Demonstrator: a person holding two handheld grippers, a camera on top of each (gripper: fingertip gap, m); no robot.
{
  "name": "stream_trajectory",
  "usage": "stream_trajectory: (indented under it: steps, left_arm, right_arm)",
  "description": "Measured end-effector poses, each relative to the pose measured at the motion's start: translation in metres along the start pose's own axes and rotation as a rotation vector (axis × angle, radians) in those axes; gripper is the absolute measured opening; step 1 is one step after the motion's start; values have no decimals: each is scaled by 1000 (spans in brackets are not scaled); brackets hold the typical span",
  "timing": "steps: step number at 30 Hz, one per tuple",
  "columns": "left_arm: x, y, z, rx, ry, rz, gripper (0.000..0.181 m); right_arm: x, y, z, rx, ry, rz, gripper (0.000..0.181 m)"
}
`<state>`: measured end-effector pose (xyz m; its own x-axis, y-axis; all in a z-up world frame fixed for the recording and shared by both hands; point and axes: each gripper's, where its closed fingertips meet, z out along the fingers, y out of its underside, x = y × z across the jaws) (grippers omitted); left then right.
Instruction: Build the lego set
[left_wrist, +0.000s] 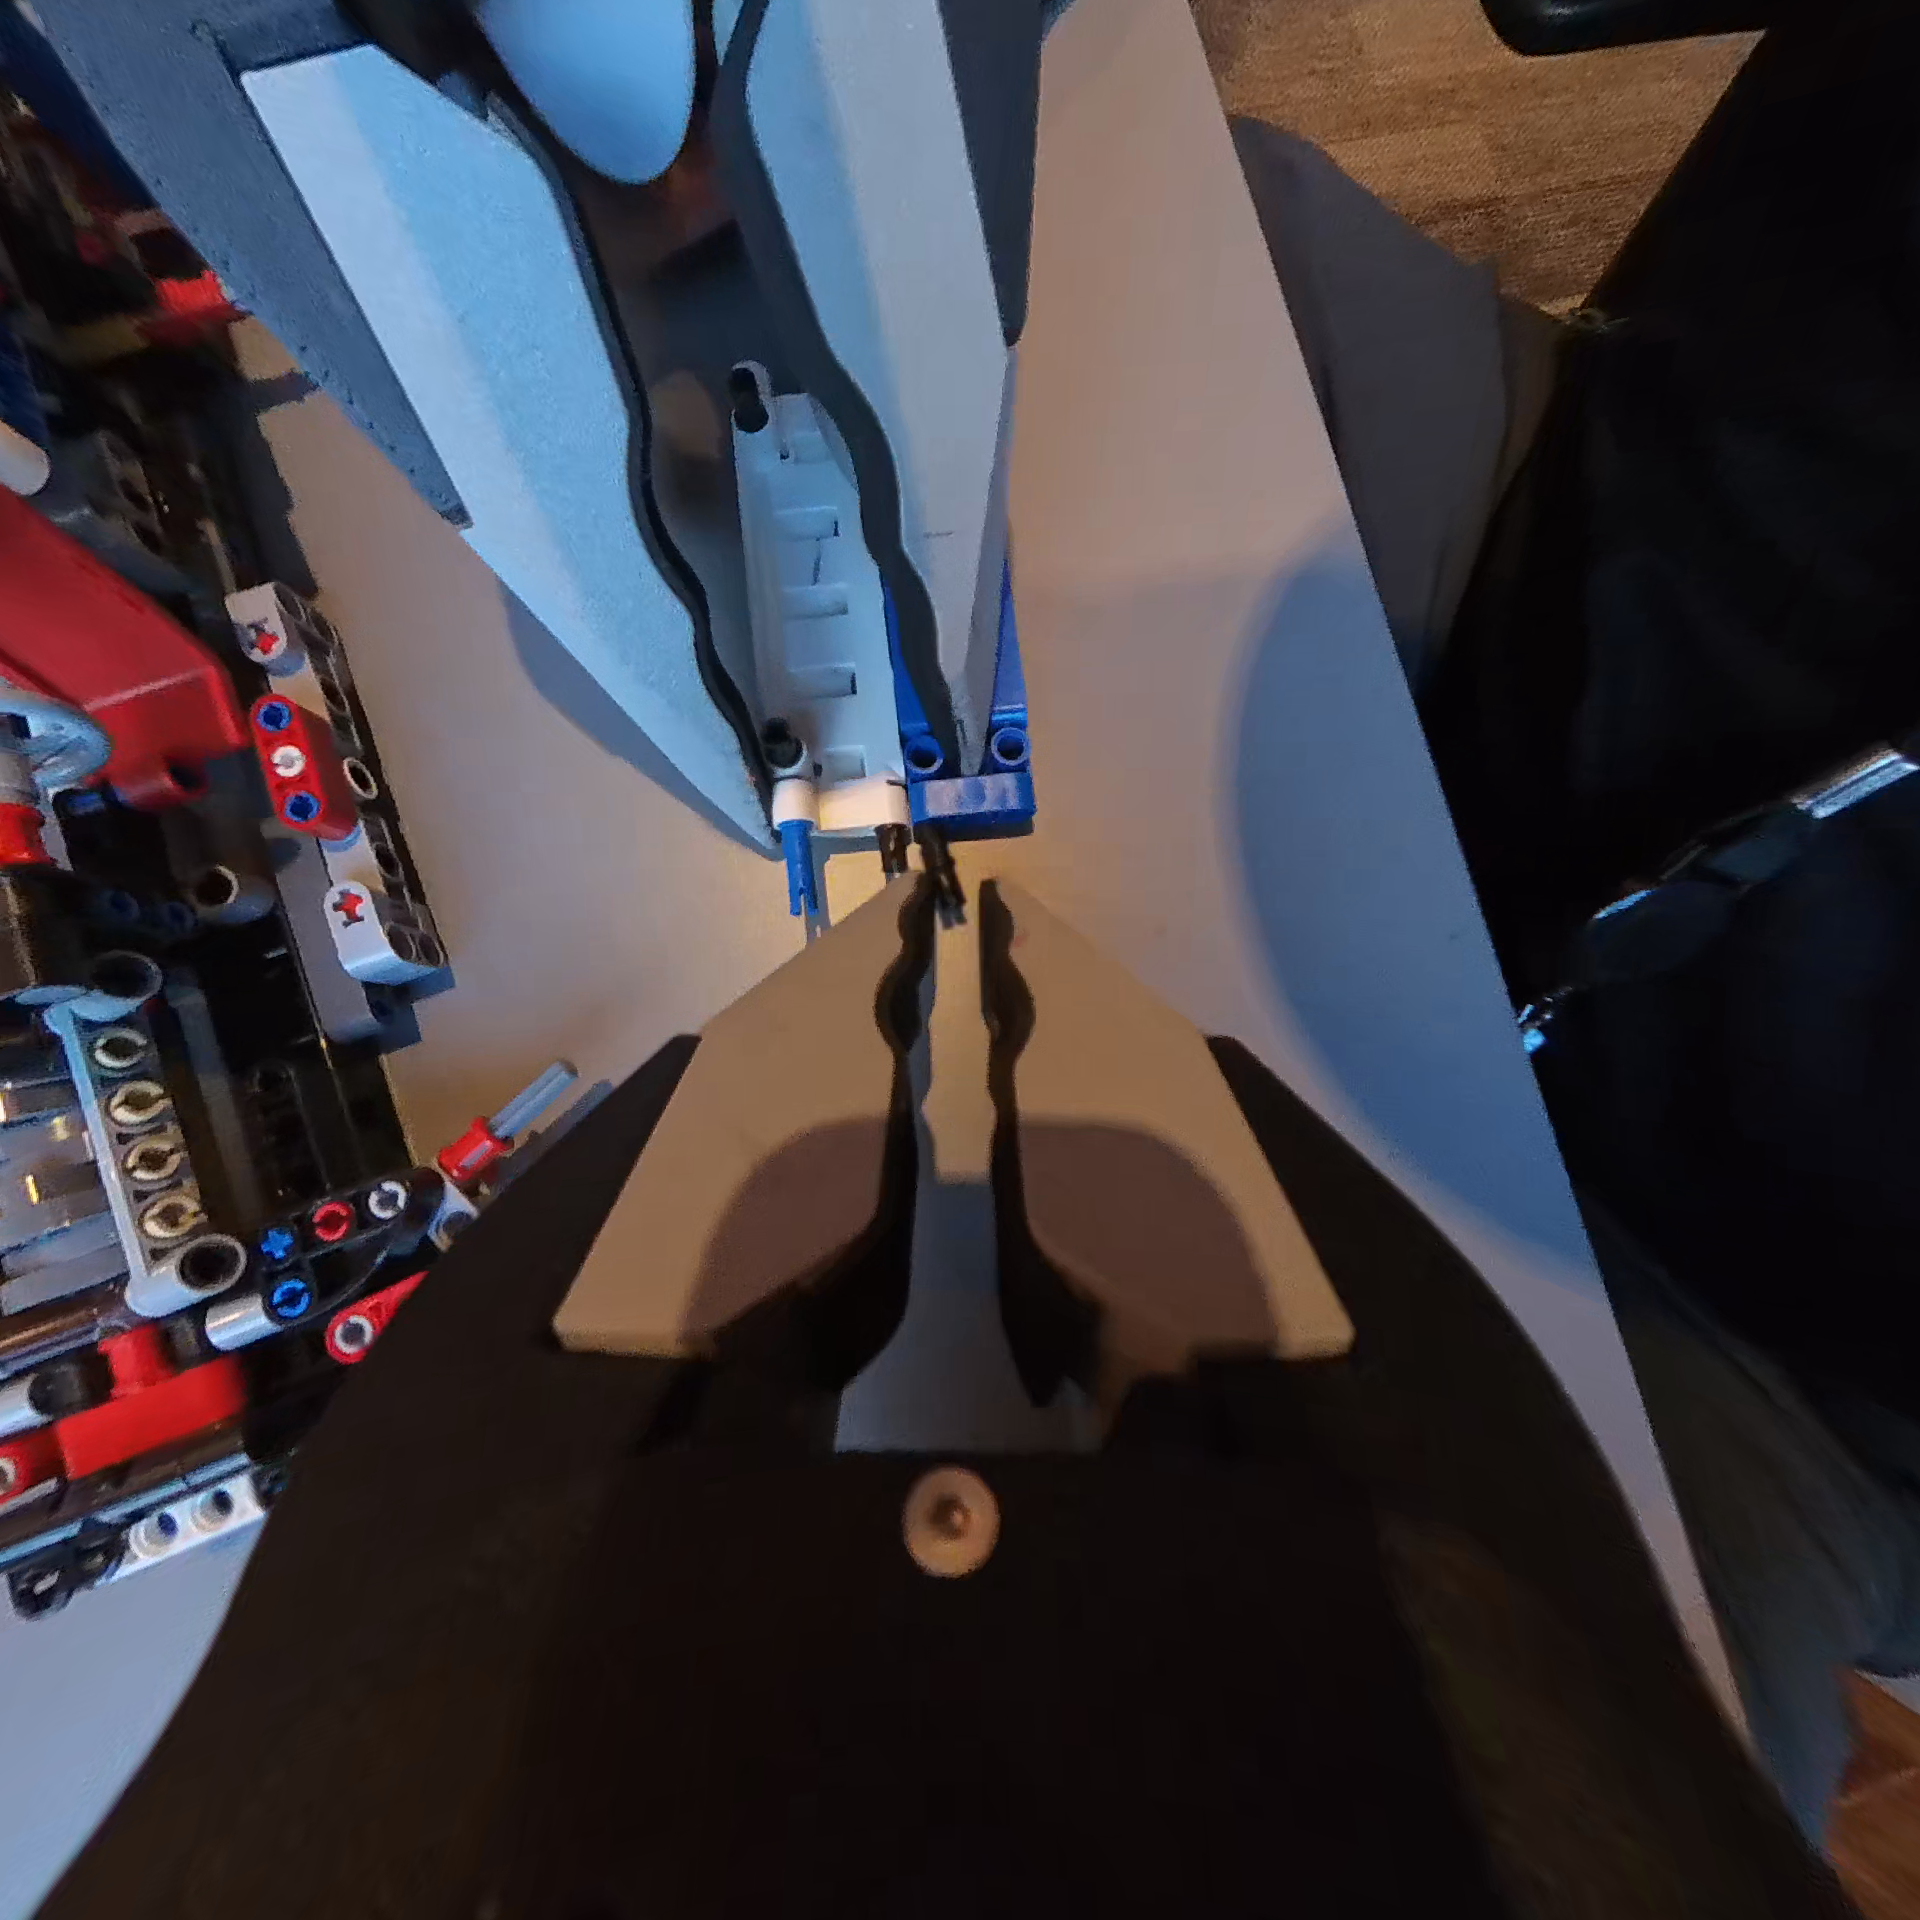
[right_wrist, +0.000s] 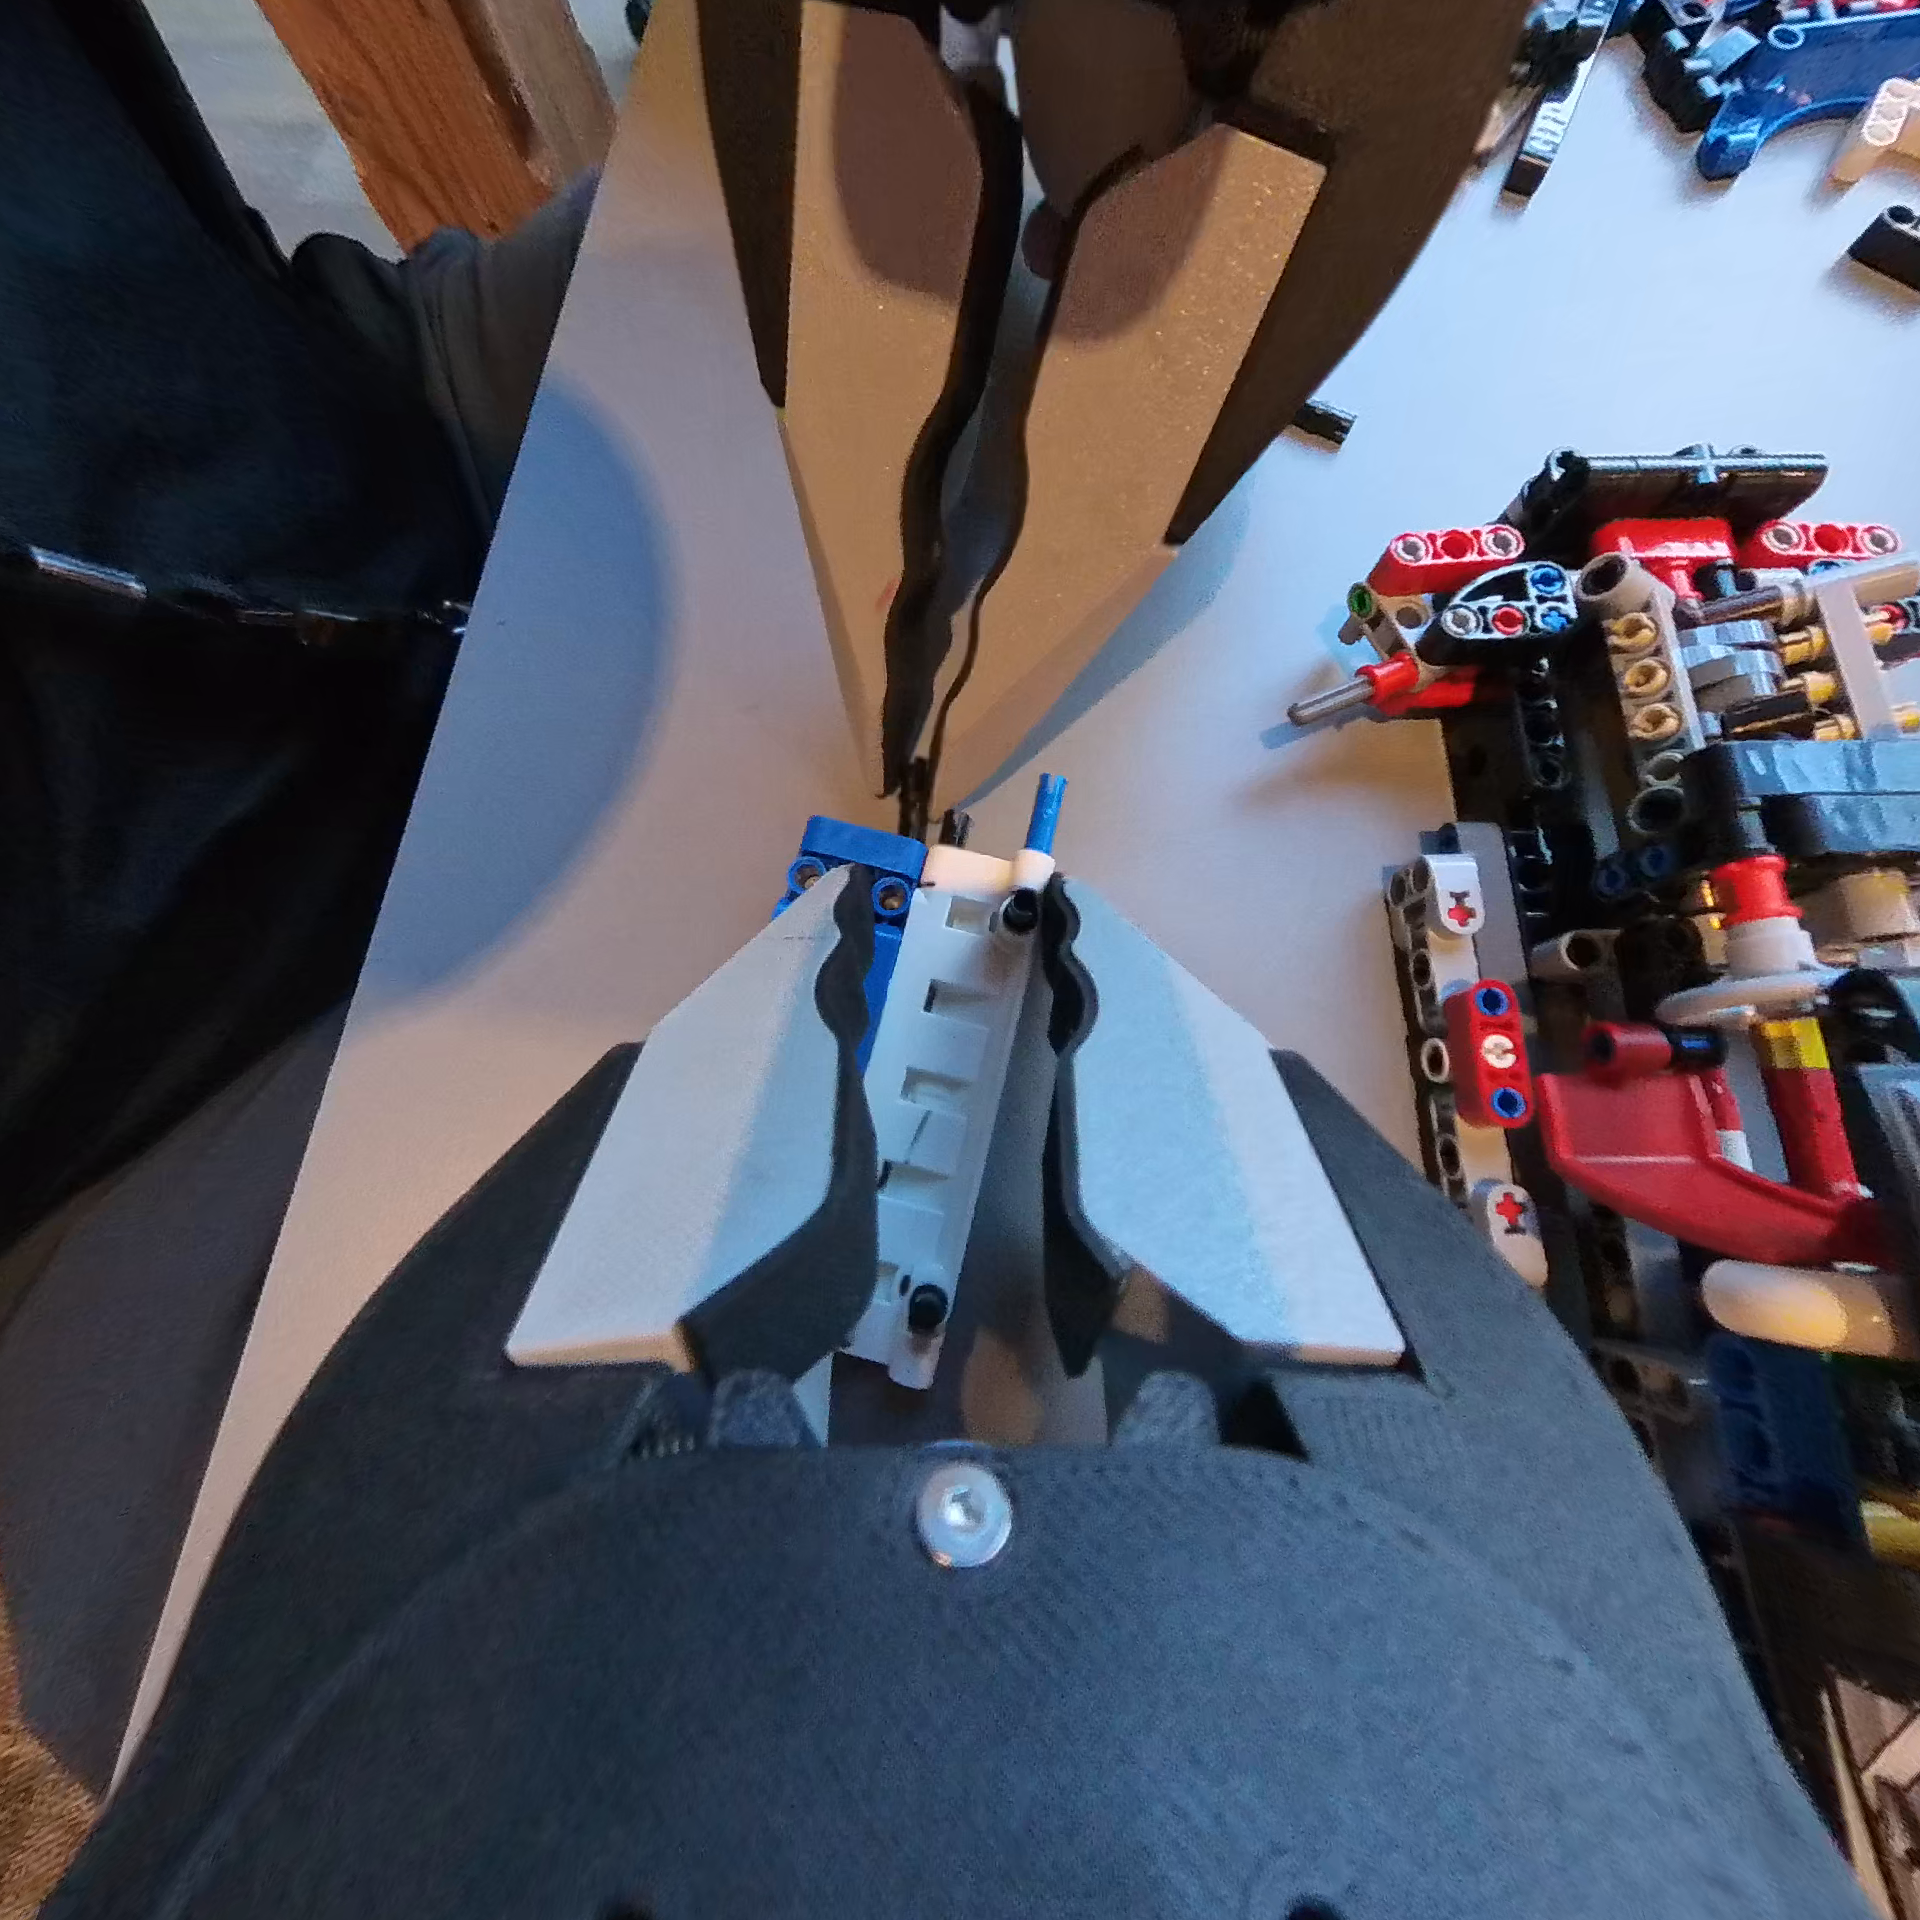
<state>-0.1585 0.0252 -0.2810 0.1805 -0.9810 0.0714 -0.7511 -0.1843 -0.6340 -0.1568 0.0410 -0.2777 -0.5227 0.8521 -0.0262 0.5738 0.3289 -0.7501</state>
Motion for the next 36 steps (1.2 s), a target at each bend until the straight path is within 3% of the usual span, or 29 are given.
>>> stream_trajectory:
  steps: [18,25,29,33,36]
  left_arm:
    - [3,8,-8,-27,-125,-1,6]
    - [6,0,-7,-24,-94,-21,7]
    - [0,4,-10,-48,-134,-188,10]
    - [15,-2,-8,-5,-52,-416,15]
    - [10,3,-7,-11,-134,-488,15]
  right_arm:
    - [-1,2,-3,3,-14,9,31]
    - [1,3,-3,3,-8,18,31]
    - [2,4,-4,2,-4,27,31]
    - [2,4,-4,0,-5,33,31]
    - [3,5,-5,1,0,34,31]
